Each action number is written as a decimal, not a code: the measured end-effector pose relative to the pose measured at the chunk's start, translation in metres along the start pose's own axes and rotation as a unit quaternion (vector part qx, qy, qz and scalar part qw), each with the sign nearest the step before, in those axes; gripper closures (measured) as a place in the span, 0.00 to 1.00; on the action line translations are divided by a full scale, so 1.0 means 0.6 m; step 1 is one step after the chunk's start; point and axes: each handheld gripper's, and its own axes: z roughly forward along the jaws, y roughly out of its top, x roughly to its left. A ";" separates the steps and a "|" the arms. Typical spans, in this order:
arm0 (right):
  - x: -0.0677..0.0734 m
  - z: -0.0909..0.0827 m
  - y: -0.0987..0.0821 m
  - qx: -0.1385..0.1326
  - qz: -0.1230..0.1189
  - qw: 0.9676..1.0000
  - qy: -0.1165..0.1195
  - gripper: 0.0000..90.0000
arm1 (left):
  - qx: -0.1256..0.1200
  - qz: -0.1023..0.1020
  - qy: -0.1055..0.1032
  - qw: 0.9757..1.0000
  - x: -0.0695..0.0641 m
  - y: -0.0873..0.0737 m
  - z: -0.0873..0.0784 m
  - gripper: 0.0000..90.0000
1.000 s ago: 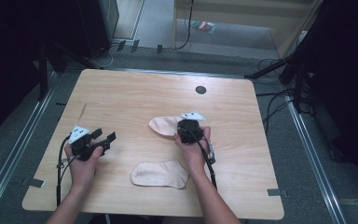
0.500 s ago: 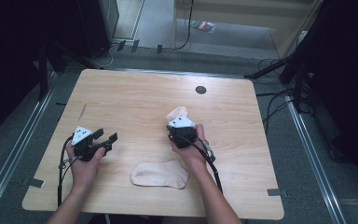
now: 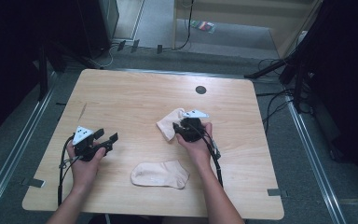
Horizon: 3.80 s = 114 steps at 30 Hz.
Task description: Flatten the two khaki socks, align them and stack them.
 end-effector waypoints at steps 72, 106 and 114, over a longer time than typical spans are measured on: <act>-0.005 -0.007 0.009 0.020 0.014 1.000 -0.020 0.97 | 0.072 0.165 -0.054 0.982 -0.114 0.043 0.087 0.45; -0.015 0.019 -0.028 0.028 0.028 0.997 -0.061 0.98 | 0.154 0.054 0.027 0.986 -0.089 0.061 0.160 0.86; -0.028 0.013 -0.030 0.022 0.039 0.997 -0.062 0.98 | 0.146 0.059 0.018 0.987 -0.080 0.053 0.144 1.00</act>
